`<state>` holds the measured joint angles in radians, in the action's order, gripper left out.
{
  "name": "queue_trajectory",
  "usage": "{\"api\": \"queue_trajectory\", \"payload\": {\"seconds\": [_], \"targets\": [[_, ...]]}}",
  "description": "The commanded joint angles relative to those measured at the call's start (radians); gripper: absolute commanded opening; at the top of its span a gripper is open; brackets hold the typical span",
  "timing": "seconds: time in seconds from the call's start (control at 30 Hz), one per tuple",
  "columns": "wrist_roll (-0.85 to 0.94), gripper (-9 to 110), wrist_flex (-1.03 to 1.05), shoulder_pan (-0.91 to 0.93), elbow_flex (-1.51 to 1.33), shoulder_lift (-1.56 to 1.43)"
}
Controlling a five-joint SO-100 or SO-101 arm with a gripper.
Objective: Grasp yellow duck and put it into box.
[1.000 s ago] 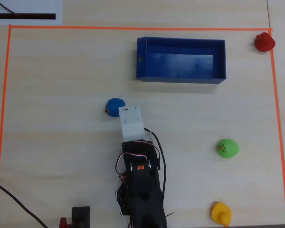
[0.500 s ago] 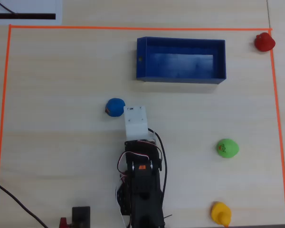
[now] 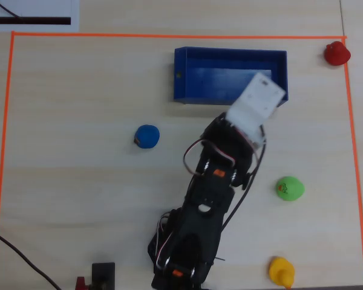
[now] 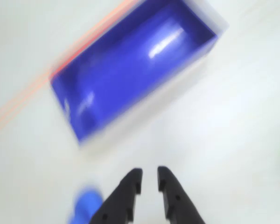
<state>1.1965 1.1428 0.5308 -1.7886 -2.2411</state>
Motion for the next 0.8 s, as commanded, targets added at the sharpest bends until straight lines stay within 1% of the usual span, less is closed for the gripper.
{"api": "queue_trajectory", "payload": {"seconds": [0.0, 0.1, 0.2, 0.27, 0.37, 0.4, 0.53, 0.63, 0.7, 0.77], "targets": [[0.014, 5, 0.028, 0.245, 0.765, 0.295], [0.1, 8, 0.031, 0.462, 0.801, 0.321], [0.109, 13, -0.003, 0.696, 0.753, 0.291], [0.144, 16, 0.075, 0.844, 0.739, 0.264], [0.198, 23, 0.267, 1.051, 0.709, 0.209], [0.233, 23, 0.333, 1.104, 0.69, 0.184], [0.282, 25, 0.603, 1.246, 0.594, 0.08], [0.219, 27, 0.615, 1.305, 0.488, -0.023], [0.14, 31, 0.615, 1.359, 0.426, -0.072], [0.124, 33, 0.615, 1.419, 0.31, -0.121]]}}
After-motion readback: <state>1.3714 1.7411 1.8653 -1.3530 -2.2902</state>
